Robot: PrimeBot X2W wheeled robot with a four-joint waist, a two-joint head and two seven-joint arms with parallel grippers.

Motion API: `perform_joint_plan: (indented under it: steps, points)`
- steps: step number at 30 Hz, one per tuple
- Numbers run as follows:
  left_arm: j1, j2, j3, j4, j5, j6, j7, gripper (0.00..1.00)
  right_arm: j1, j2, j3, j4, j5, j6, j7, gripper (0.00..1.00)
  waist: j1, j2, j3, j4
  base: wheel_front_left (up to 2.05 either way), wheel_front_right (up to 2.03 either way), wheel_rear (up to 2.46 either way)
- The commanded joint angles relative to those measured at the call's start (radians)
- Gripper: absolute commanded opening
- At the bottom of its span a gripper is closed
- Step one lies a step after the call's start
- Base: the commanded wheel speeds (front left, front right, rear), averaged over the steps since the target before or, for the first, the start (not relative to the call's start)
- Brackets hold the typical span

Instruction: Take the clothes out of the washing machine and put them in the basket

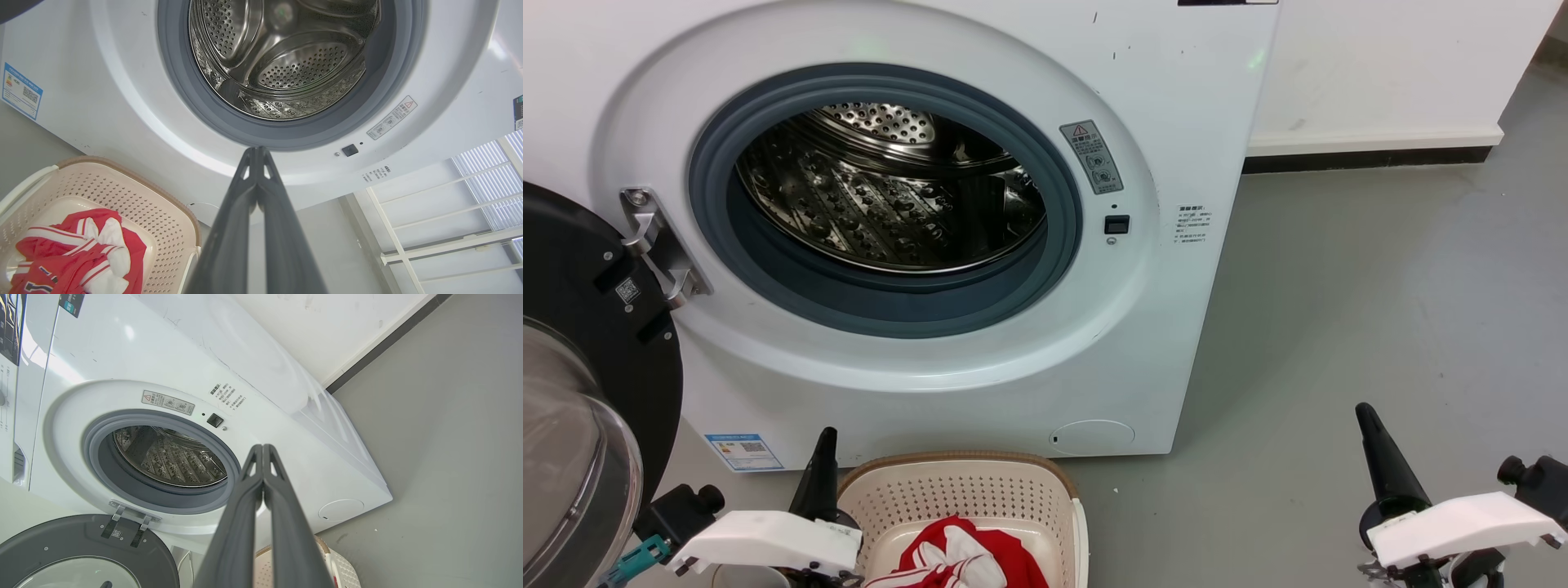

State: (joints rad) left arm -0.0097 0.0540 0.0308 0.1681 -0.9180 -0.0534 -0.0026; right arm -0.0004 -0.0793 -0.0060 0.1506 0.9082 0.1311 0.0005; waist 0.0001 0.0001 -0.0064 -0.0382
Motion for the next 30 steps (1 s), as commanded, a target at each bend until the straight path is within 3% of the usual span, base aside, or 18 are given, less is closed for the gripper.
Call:
perform_joint_plan:
  steps: [1, 16, 17, 30]
  points:
    - [-0.027, 0.001, 0.004, -0.006, -0.022, -0.006, 0.003, 0.00, -0.024, -0.007, -0.003, -0.004, 0.026, 0.000, 0.001, 0.00, -0.0001, -0.0001, 0.000, 0.000, 0.00, 0.00, 0.00]
    - [-0.050, -0.001, 0.028, 0.017, -0.208, -0.028, 0.035, 0.00, -0.050, -0.008, -0.019, 0.023, 0.225, 0.000, 0.022, 0.00, -0.0001, -0.0001, 0.002, 0.009, 0.00, 0.00, 0.00]
    - [-0.058, -0.001, 0.036, 0.026, -0.281, -0.036, 0.048, 0.00, -0.058, -0.007, -0.026, 0.033, 0.303, 0.000, 0.030, 0.00, -0.0001, -0.0001, 0.003, 0.012, 0.00, 0.00, 0.00]
    - [-0.071, -0.002, 0.052, 0.042, -0.406, -0.048, 0.069, 0.00, -0.074, -0.005, -0.038, 0.051, 0.435, 0.000, 0.046, 0.00, -0.0001, -0.0001, 0.005, 0.019, 0.00, 0.00, 0.00]
